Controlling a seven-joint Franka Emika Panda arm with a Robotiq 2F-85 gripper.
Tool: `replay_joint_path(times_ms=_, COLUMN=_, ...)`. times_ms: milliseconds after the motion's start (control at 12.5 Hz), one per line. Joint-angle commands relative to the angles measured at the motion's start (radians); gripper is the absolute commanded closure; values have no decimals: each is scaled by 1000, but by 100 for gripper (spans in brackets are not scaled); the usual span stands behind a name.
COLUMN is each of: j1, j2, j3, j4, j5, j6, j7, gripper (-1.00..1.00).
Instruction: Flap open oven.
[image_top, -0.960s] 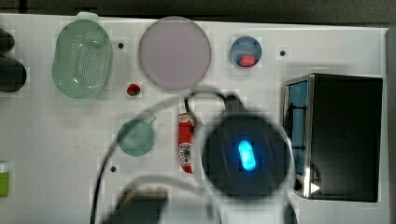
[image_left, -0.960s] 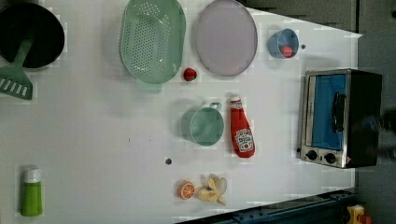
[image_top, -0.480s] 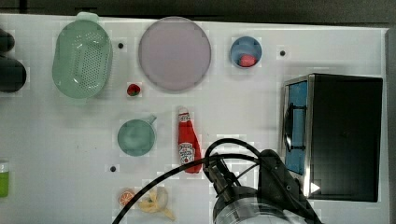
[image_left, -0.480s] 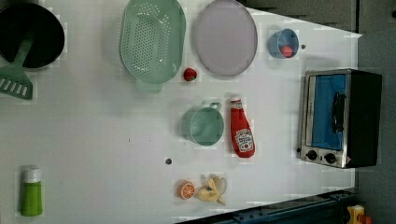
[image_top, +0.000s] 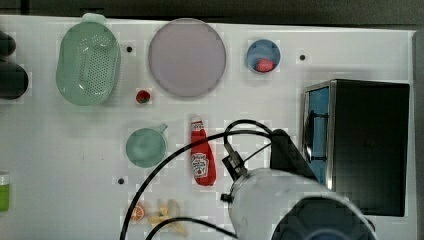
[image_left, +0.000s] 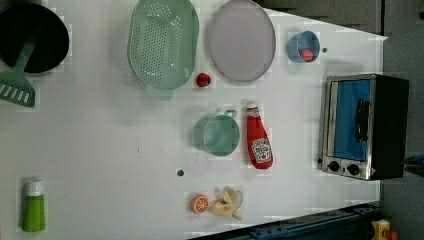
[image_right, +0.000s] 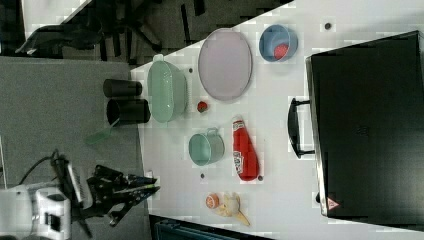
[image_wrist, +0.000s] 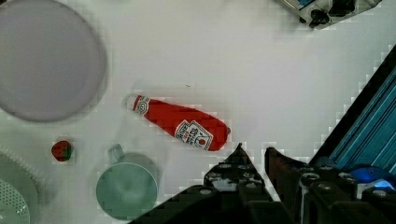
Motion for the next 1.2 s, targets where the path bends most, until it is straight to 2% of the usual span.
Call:
replay_joint_path(times_ms=80, j1=-11, j2=16, j3=-47, j4=-48, j5=-49, j6=71, j7=-139, gripper=65)
replay_joint_path(times_ms=400, j1=-34, j2=118, j3=-146, j4=-113, j5=-86, j6=262, j7=-623, gripper=65)
replay_joint_path(times_ms=880, j1=-51, j2=326, j3=-328, j4=-116, j5=-86, j6=594, j7=-1306, gripper=65)
replay_joint_path(times_ms=1200, j1=-55, j2=452, j3=-369, j4=-116, j5=-81, j6=706, j7=-1348, gripper=65)
